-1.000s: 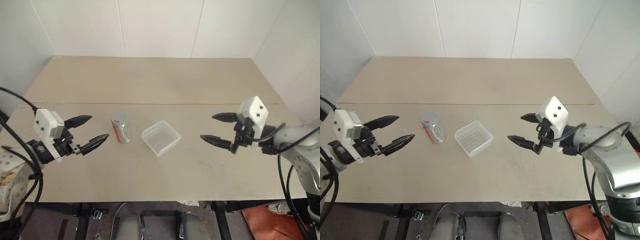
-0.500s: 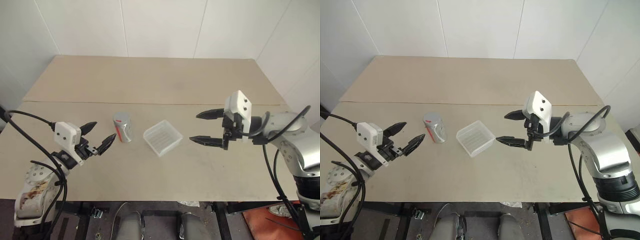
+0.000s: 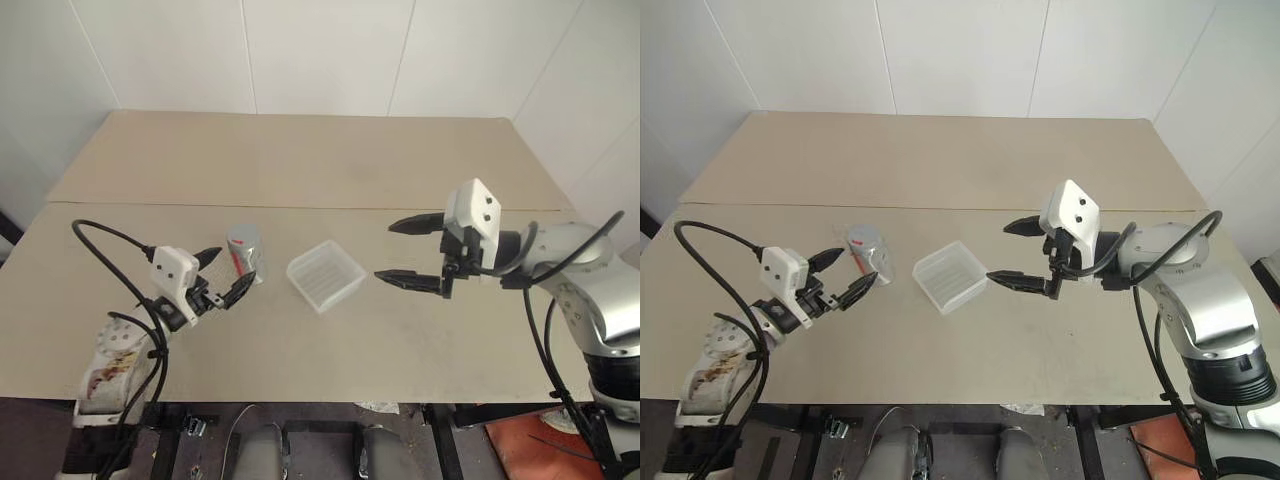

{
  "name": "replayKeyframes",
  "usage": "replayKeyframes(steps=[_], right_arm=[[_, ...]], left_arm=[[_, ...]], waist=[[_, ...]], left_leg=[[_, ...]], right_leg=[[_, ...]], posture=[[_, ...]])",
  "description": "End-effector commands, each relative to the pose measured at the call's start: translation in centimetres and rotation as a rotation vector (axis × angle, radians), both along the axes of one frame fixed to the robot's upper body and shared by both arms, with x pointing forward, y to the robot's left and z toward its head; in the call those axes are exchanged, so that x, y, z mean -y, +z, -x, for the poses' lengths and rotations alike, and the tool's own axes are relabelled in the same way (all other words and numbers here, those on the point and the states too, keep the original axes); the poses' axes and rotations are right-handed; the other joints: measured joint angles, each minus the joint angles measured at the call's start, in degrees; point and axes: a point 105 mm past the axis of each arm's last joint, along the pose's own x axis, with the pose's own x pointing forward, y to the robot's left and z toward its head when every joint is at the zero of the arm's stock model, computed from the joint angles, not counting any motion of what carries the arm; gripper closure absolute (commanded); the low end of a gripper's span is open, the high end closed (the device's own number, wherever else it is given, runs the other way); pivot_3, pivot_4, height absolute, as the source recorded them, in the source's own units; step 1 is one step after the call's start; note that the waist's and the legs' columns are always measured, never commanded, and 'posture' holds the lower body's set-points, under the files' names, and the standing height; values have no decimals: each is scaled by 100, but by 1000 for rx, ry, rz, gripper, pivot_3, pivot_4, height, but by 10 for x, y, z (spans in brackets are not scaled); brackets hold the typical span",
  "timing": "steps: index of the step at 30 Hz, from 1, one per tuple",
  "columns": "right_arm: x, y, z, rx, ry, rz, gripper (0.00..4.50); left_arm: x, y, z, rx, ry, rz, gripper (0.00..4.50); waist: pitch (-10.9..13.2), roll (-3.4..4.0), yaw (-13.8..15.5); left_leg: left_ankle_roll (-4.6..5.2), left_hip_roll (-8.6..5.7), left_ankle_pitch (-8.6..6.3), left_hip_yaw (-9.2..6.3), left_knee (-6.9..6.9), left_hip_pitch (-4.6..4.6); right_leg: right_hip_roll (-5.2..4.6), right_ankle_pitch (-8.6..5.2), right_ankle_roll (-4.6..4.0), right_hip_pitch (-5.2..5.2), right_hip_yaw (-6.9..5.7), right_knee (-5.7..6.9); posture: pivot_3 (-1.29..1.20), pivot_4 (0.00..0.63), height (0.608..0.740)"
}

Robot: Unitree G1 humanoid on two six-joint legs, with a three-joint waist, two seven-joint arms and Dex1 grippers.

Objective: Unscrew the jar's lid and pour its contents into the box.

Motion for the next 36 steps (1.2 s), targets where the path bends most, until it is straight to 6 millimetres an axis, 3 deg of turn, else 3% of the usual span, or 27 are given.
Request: replayKeyframes(steps=[1,14,17,23,24,30,36], right_arm=[[0,17,5,98,7,-2,0],[-1,20,5,130,5,-8,0],[-2,22,5,139,6,-13,0],[-5,25,5,148,8,-28,0],[-5,25,4,150,9,-31,0],[-17,32,1,167,29,-71,0],[-62,61,-1,145,116,-235,0]], left_arm=[[4,8,-9,73,51,-2,23],[16,15,-35,84,89,99,23],[15,14,-38,75,98,103,628],[19,12,-39,59,83,91,2460],[20,14,-40,59,77,92,2458],[31,42,-39,99,-37,68,2458],[43,94,-14,75,-488,-15,2458]], waist=[[0,0,0],[0,-1,-2],[0,-1,-2],[0,-1,-3],[0,-1,-2],[0,-2,-3],[1,-1,-66]], left_leg=[[0,0,0,0,0,0],[0,0,0,-2,1,-1],[0,0,0,-3,1,-1],[0,0,0,-3,1,-1],[0,0,0,-4,1,-1],[0,0,1,-3,2,-4],[-7,5,4,0,2,-19]], right_leg=[[0,0,0,0,0,0],[1,1,1,0,-2,1],[1,1,1,0,-2,1],[1,1,1,0,-2,1],[1,1,1,0,-2,1],[2,1,2,-1,-4,2],[12,1,1,-17,-6,9]], posture=[[0,150,740],[0,150,740],[0,150,740],[0,150,740],[0,150,740],[0,150,740],[0,150,740]])
